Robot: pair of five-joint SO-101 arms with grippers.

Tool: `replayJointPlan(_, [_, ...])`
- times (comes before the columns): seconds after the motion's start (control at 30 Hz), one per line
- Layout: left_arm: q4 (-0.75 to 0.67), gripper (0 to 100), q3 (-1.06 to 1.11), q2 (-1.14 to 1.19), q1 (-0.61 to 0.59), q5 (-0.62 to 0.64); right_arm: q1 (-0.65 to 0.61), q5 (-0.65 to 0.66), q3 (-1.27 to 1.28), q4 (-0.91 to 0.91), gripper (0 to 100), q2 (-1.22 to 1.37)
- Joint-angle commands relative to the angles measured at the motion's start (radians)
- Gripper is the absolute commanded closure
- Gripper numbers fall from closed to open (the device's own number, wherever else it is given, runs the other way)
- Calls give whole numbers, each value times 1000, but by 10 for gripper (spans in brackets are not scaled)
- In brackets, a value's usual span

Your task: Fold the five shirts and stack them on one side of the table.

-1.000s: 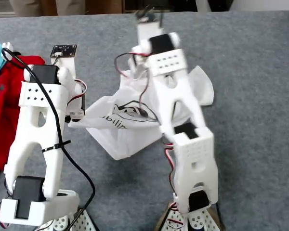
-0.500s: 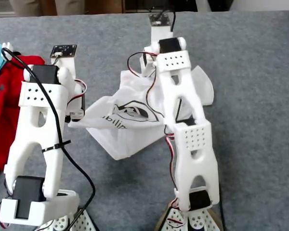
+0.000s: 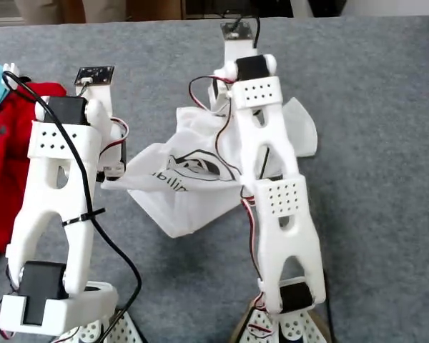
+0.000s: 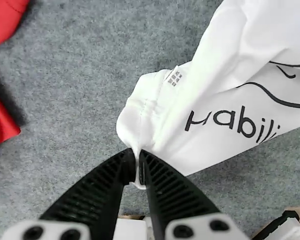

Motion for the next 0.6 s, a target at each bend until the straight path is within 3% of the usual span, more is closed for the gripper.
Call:
replayJointPlan(0.0, [11,981,0,-30,-6,-9,-5,8,-170,37,991,-10])
replayJointPlan(0.13, [11,981,0,-30,-8,-9,-5,8,-325,38,991,-12])
replayJointPlan(0.3, [9,981,-35,-38,-11,0,-10,3,-323,28,991,-160])
replayJointPlan(0.57, [9,981,-408,-38,-69,170,-4,8,-325,-81,991,-496])
